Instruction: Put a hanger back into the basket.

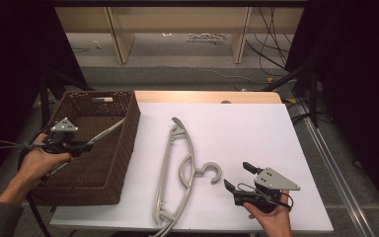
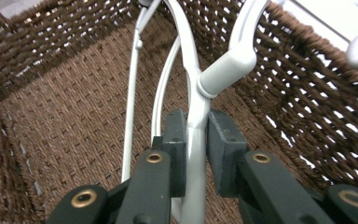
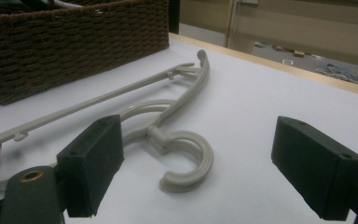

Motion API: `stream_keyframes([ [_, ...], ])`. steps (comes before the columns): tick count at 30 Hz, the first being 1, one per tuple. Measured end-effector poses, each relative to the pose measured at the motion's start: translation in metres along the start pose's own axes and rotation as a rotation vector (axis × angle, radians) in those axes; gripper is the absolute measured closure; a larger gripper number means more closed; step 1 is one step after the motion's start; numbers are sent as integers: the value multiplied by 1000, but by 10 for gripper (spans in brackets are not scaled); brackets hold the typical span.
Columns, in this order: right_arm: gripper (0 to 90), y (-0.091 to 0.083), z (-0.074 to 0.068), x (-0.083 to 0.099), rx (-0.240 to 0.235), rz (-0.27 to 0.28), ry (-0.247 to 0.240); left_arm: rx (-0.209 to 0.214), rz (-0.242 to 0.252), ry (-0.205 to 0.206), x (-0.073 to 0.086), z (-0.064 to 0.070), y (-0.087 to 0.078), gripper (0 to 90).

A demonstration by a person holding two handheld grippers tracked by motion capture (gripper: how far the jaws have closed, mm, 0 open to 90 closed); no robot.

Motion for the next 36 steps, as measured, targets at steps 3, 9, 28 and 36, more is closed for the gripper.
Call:
stream_keyframes([
  [3,176,1,-2,0,-14,4,10,15,-16,-27,4,4,11,779],
  [9,176,2,-2,0,-18,3,15,43,-53,-24,9,7,19,781],
  [28,177,3,-2,0,-24,14,20,9,51,-82,-8,21,-26,389],
  [36,177,3,-2,1,-26,9,22,-15,157,-133,-24,43,-39,330],
])
Point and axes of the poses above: each handheld gripper's, and its own axes: y roughly forward along the jaws, x roughly out of its underside, z roughly to its right, the point moved 4 cm from there along y, roughly forward along the jaws, and after that the axes turned 10 degrees about -z, right-handed, at the moved point
